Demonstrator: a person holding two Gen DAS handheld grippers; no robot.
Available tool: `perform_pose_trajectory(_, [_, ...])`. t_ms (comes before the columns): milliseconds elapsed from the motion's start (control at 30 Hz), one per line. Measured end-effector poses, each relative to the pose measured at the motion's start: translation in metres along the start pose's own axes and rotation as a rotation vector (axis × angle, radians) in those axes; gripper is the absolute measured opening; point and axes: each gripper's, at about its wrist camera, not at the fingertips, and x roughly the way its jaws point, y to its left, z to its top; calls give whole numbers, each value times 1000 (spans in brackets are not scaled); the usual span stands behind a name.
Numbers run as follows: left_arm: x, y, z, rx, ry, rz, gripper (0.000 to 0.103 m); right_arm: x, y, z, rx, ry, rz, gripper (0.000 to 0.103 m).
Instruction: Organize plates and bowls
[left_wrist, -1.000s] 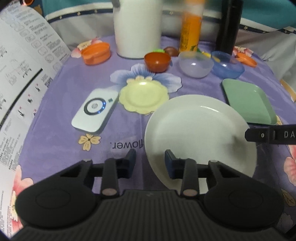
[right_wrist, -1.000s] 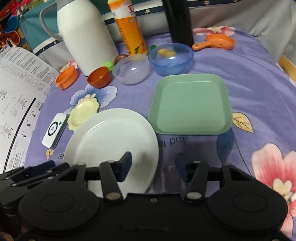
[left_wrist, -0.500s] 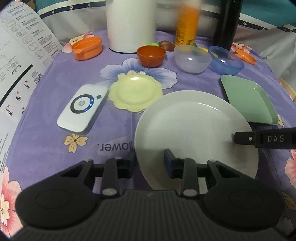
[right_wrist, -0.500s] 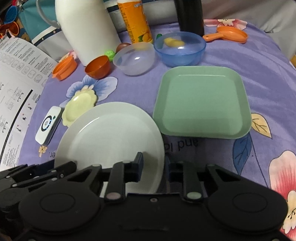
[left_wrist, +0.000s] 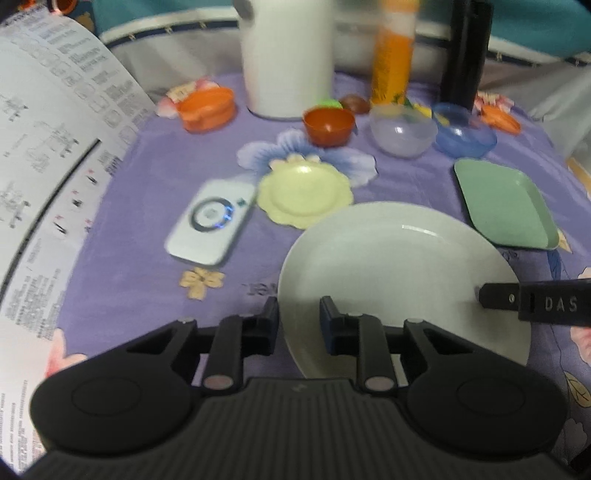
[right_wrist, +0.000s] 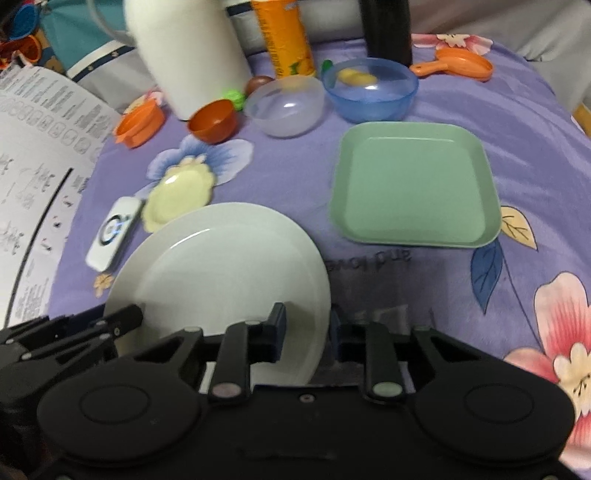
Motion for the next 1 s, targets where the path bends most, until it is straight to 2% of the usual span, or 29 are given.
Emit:
perform_pose_trajectory(400, [-53, 56, -18, -69, -50, 46, 23, -55, 67, -23, -121, -48, 67, 25])
perform_pose_trajectory(667, [-57, 79, -44, -66, -43, 45, 23, -52, 101, -48, -174, -15, 57, 25])
perform_pose_trajectory(1000, [-37, 98, -58, -59, -23, 9, 23, -32, 119, -58, -219, 28, 22, 25])
